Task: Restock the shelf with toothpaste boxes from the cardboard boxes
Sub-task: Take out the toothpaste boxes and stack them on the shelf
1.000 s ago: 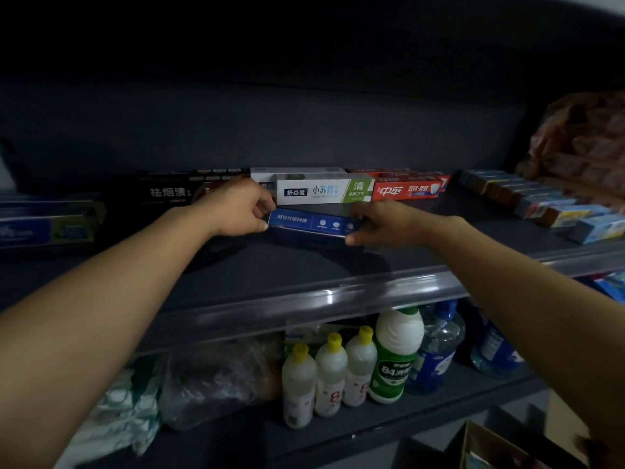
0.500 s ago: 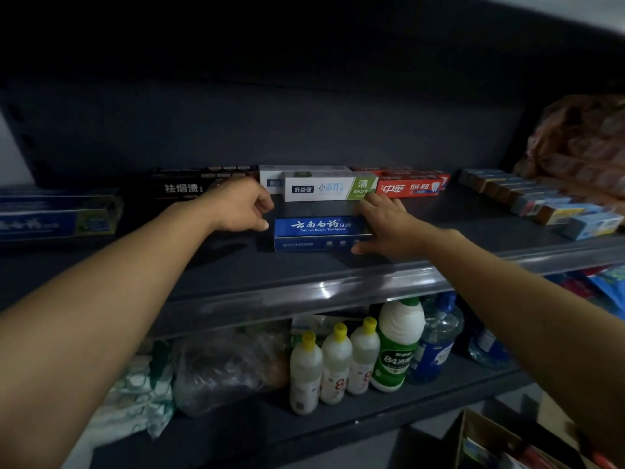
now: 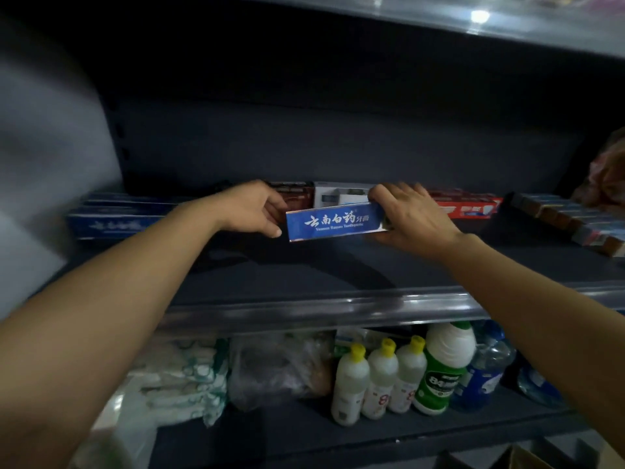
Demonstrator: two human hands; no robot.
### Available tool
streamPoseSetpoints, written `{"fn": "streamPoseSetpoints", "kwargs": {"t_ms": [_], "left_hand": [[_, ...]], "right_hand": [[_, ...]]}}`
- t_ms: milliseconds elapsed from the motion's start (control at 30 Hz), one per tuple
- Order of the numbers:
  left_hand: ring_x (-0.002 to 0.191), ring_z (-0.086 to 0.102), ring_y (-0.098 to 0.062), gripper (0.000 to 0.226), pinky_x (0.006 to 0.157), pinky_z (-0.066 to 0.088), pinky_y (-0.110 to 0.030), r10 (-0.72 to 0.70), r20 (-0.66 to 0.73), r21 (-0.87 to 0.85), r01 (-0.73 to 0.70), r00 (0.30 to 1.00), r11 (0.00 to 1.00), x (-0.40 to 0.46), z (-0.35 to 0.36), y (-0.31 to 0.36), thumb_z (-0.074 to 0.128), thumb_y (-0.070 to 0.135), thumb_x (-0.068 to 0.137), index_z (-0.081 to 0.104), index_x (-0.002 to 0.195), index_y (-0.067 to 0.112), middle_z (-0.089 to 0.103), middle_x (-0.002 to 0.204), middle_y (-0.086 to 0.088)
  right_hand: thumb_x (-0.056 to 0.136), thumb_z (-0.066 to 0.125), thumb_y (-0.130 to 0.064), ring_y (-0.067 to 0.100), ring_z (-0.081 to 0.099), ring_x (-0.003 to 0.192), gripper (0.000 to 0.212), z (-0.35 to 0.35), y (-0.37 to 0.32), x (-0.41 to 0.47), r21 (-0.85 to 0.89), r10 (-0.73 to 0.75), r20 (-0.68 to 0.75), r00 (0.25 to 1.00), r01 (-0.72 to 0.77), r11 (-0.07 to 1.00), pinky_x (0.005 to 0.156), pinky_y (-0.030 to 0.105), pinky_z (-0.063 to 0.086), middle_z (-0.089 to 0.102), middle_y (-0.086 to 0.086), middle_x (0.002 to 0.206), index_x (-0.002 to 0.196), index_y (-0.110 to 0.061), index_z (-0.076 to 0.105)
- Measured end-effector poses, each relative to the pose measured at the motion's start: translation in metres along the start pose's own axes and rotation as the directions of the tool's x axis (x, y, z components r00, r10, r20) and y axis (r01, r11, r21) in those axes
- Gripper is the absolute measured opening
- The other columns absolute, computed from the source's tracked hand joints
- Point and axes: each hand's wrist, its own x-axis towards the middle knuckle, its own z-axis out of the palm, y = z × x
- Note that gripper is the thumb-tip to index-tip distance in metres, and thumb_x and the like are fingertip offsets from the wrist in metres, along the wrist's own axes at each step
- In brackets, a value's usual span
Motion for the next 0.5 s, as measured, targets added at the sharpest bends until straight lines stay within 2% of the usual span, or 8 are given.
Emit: {"fn": "streamPoseSetpoints", "kwargs": {"t_ms": [133,267,433,500], "left_hand": [[0.099,0.067,-0.018,0.046,0.095,0.052,-0.036,-0.075,-0.054,-0.001,0.075,0.996,0.997,-0.041,-0.038,-0.023,0.075,0.001,0.078,0.062,0.122,0.008,0.070,0.109,-0.007],[0.101,0.067,-0.021,0.049,0.098,0.050,-0.041,-0.169,-0.129,0.015,0.172,0.977,0.985,-0.081,-0.074,-0.055,0.078,0.007,0.077,0.062,0.123,0.007,0.069,0.112,-0.009],[0.103,0.065,-0.025,0.051,0.097,0.049,-0.037,-0.259,-0.205,0.017,0.268,0.944,0.963,-0.114,-0.101,-0.088,0.076,0.004,0.077,0.059,0.126,0.002,0.067,0.114,-0.014],[0.101,0.066,-0.026,0.051,0.098,0.050,-0.040,-0.278,-0.213,0.007,0.286,0.937,0.958,-0.121,-0.104,-0.101,0.077,0.002,0.076,0.060,0.124,0.003,0.068,0.112,-0.014]], "right_hand": [[0.076,0.074,-0.042,0.036,0.060,0.098,0.053,-0.015,-0.046,0.029,0.074,0.005,-0.023,1.000,-0.004,0.997,0.077,0.039,0.042,0.064,0.014,0.109,0.109,-0.009,0.049],[0.078,0.072,-0.047,0.032,0.053,0.108,0.062,-0.018,-0.094,0.057,0.177,-0.029,0.001,1.000,0.028,0.984,0.084,0.038,0.040,0.057,0.014,0.118,0.118,-0.009,0.043],[0.077,0.074,-0.047,0.030,0.047,0.115,0.068,-0.013,-0.143,0.087,0.283,-0.090,0.050,0.995,0.072,0.956,0.093,0.039,0.040,0.050,0.014,0.124,0.122,-0.008,0.042],[0.077,0.074,-0.045,0.029,0.046,0.117,0.068,-0.011,-0.158,0.095,0.311,-0.107,0.070,0.992,0.081,0.947,0.096,0.038,0.040,0.049,0.014,0.127,0.124,-0.008,0.041]]}}
